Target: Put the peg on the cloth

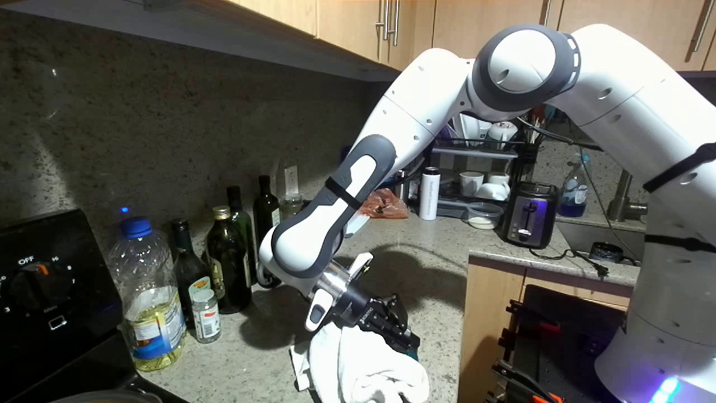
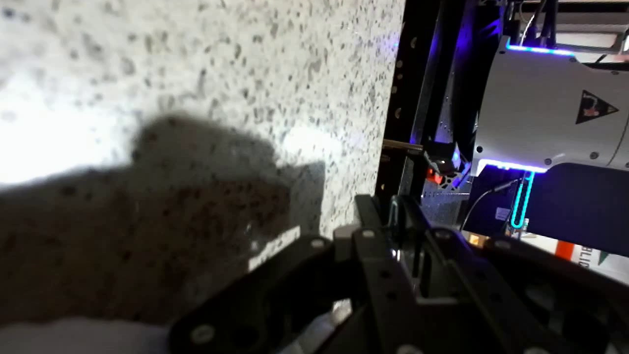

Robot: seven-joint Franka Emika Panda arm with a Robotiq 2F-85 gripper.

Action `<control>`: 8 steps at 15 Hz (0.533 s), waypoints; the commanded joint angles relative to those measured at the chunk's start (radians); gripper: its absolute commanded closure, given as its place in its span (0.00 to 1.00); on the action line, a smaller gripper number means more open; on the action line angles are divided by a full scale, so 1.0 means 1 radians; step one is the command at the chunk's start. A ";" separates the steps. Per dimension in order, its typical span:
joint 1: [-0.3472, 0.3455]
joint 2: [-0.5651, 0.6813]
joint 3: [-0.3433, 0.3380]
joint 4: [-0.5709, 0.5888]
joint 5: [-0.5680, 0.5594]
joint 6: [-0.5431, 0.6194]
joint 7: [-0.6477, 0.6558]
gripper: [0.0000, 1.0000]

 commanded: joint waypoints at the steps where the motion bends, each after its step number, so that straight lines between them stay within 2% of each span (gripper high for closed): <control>1: 0.003 -0.007 0.011 0.018 -0.005 -0.052 0.031 0.96; 8: 0.012 0.002 0.013 0.037 -0.009 -0.077 0.041 0.96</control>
